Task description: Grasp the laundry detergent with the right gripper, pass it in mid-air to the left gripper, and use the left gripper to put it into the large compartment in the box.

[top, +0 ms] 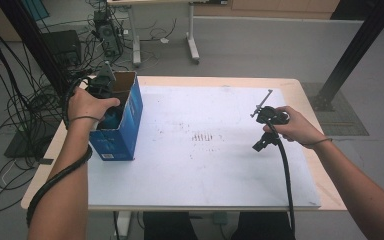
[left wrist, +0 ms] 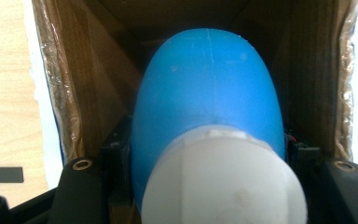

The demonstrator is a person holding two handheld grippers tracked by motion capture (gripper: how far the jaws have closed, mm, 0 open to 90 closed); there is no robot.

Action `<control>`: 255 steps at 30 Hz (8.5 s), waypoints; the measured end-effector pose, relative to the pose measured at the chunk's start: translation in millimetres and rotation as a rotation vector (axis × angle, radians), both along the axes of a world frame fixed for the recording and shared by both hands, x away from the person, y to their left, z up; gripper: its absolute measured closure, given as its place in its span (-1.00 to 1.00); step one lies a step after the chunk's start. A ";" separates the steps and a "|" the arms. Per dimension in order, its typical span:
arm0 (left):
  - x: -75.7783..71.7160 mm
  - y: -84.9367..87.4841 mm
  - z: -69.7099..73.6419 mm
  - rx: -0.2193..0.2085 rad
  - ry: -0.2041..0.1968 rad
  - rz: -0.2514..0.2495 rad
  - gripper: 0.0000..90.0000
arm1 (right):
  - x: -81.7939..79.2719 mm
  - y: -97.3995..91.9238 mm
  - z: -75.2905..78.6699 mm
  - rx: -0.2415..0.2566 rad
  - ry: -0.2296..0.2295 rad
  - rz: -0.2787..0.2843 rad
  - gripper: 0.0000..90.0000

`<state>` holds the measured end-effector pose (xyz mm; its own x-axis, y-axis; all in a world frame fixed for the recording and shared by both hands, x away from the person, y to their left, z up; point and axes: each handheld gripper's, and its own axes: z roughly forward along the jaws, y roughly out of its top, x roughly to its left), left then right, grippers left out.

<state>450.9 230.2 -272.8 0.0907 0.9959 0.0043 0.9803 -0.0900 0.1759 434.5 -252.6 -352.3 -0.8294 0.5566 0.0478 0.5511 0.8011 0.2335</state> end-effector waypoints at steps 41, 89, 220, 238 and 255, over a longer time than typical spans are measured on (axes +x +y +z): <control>1.3 2.3 -0.2 -0.006 0.007 0.006 -0.17 | 1.5 -1.9 0.2 -0.009 -0.005 -0.007 -0.91; 2.3 3.7 -0.1 -0.029 0.013 0.010 -0.17 | 2.8 -3.4 5.6 -0.007 -0.003 -0.003 -0.91; -94.0 -152.1 -39.7 -0.114 0.096 -0.338 -0.86 | -3.4 -9.7 16.9 0.017 0.003 -0.063 -0.91; -94.5 -152.1 -48.2 -0.130 0.094 -0.325 -0.86 | -2.6 -9.6 15.6 0.015 0.004 -0.063 -0.91; -93.6 -153.6 -45.1 -0.135 0.087 -0.323 -0.87 | -1.7 -11.6 18.4 0.008 -0.002 -0.062 -0.91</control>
<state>357.3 76.6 -317.9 0.3952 0.9067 -0.1470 0.9168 -0.3794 0.1249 432.8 -264.3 -334.0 -0.7933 0.6067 0.0508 0.5993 0.7635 0.2407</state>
